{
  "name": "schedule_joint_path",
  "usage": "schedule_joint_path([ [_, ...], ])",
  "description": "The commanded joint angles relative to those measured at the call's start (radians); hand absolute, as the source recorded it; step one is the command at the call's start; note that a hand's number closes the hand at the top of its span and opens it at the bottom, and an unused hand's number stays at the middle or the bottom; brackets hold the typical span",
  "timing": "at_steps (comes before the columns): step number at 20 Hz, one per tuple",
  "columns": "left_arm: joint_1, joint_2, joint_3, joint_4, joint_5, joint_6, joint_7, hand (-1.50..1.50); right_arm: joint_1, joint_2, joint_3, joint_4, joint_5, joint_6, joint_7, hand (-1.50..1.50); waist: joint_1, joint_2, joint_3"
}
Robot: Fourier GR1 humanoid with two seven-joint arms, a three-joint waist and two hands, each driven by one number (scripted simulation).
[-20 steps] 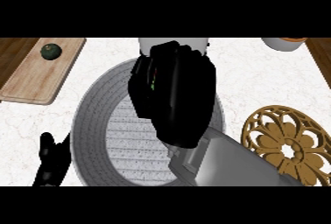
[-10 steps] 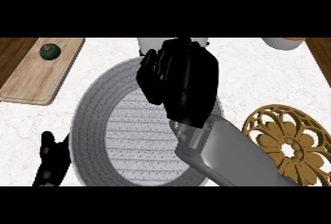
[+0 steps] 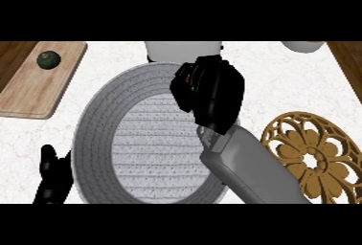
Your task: Pick the tomato from the placemat and place it in the basket
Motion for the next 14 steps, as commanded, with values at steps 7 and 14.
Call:
schedule_joint_path([
  [7, 0.055, -0.005, 0.026, 0.034, -0.003, -0.007, -0.035, 0.0, 0.112, 0.008, 0.045, -0.119, 0.103, 0.128, 0.167, -1.5, -0.018, 0.0, -0.008],
  [14, 0.02, 0.007, 0.038, 0.001, -0.005, -0.013, 0.022, 0.0, 0.171, 0.008, -0.027, -0.251, 0.139, 0.104, 0.112, -1.5, -0.016, 0.002, -0.007],
])
